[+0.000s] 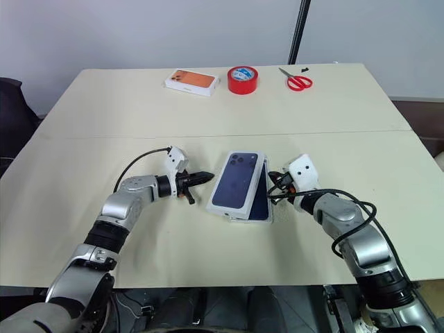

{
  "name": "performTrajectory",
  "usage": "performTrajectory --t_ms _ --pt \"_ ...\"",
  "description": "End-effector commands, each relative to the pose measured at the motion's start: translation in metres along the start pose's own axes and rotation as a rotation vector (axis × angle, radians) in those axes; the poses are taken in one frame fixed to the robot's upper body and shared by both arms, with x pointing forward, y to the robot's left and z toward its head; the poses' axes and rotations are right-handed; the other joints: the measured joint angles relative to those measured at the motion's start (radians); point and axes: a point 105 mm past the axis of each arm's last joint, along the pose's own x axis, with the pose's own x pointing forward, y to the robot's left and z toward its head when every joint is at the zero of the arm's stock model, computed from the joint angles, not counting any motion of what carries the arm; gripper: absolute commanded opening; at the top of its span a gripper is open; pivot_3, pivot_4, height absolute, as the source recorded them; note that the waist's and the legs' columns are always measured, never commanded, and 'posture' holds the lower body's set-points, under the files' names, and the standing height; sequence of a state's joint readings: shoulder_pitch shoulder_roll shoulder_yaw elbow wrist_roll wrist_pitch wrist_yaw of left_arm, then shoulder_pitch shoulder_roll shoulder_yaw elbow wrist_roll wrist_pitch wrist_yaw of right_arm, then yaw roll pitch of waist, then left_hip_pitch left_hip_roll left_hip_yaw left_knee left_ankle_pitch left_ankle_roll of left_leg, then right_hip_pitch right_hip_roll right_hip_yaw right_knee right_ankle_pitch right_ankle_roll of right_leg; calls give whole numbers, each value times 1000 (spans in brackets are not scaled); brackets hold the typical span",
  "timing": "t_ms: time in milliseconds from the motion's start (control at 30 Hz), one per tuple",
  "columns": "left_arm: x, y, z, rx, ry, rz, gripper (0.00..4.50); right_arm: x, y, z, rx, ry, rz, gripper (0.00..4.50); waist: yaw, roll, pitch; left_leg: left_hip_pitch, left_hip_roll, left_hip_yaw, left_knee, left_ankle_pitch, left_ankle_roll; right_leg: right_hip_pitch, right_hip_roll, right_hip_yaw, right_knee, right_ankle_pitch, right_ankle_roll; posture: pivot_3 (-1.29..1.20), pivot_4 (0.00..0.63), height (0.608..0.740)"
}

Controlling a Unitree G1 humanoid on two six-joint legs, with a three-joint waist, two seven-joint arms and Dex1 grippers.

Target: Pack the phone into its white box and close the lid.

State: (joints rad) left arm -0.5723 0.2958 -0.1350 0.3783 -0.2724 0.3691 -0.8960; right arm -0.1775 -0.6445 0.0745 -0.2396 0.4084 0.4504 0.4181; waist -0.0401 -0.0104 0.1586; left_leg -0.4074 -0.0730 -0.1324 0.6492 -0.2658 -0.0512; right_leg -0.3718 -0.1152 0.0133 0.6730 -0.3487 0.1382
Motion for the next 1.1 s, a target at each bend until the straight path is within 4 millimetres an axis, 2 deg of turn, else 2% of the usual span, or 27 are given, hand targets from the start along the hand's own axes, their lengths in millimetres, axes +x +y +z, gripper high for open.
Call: performTrajectory --t_ms 33,200,433,700,900,1100 --pt "10 -13 4 1 6 -63 0 -1 -2 18 -18 -68 -2 31 1 0 0 0 0 0 0 0 0 0 0 0 0 0 0 0 150 740" --pt "26 -29 9 10 -22 -116 0 -2 5 15 -50 -48 26 31 7 0 0 0 0 0 0 0 0 1 0 0 -1 0 0 0 150 740" --pt "33 -41 18 10 -48 -160 0 -6 1 11 -72 -21 11 31 6 0 0 0 0 0 0 0 0 1 -1 0 -1 0 0 0 150 740" --pt "31 -48 23 46 -53 -188 0 -13 -4 1 -87 14 -15 31 6 0 0 0 0 0 0 0 0 1 0 0 -1 0 0 0 150 740" --pt "29 -51 20 45 -41 -193 0 -17 -8 2 -88 11 -26 31 6 0 0 0 0 0 0 0 0 1 0 0 -1 0 0 0 150 740" --pt "25 -53 22 50 -52 -200 0 -19 6 2 -104 10 44 31 6 0 0 0 0 0 0 0 0 1 0 0 -1 0 0 0 150 740"
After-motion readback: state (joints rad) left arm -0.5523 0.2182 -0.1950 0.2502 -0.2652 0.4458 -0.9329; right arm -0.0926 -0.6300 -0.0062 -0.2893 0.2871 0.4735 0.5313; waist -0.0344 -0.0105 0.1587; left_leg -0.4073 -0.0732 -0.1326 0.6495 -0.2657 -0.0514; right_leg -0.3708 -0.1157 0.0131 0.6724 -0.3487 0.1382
